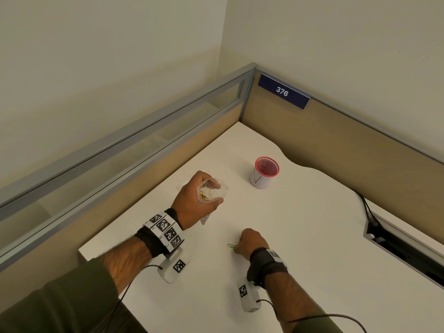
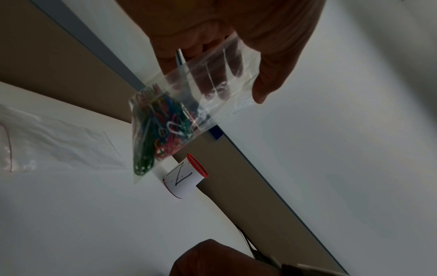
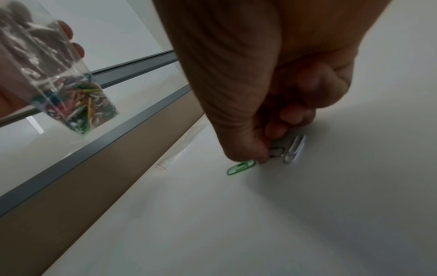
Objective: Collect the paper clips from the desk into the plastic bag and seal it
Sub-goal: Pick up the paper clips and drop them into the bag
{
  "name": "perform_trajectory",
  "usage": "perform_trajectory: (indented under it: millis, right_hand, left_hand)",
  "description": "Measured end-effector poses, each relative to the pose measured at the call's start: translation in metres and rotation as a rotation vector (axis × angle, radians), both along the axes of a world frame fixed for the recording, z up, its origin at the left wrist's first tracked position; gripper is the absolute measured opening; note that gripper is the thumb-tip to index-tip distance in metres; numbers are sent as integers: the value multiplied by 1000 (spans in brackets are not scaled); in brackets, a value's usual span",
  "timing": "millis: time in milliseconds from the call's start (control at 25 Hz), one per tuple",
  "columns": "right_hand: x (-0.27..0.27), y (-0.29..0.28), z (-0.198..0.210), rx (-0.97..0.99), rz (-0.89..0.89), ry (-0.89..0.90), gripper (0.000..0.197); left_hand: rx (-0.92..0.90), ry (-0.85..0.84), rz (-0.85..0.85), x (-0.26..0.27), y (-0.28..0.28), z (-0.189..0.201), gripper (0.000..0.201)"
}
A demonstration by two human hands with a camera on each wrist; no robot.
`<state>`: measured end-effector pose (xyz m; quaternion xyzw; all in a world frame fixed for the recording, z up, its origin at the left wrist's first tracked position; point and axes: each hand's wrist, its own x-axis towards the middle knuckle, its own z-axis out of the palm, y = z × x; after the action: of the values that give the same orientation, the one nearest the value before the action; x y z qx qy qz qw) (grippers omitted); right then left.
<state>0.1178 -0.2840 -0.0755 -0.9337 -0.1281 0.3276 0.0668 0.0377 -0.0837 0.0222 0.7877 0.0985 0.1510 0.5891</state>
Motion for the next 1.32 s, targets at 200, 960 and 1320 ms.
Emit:
perform_trajectory:
  millis: [200, 960, 1320]
  right_hand:
    - [-4, -4, 6, 48, 78, -131, 13]
    - [-17, 9, 13, -42, 336, -97, 26]
    - [-27, -21, 29, 337, 139, -265, 30]
  left_hand:
    - [12, -1, 6, 0, -2, -1, 42]
    - [7, 24, 4, 2, 0, -2, 44]
    - [3, 3, 3, 2, -2, -4, 43]
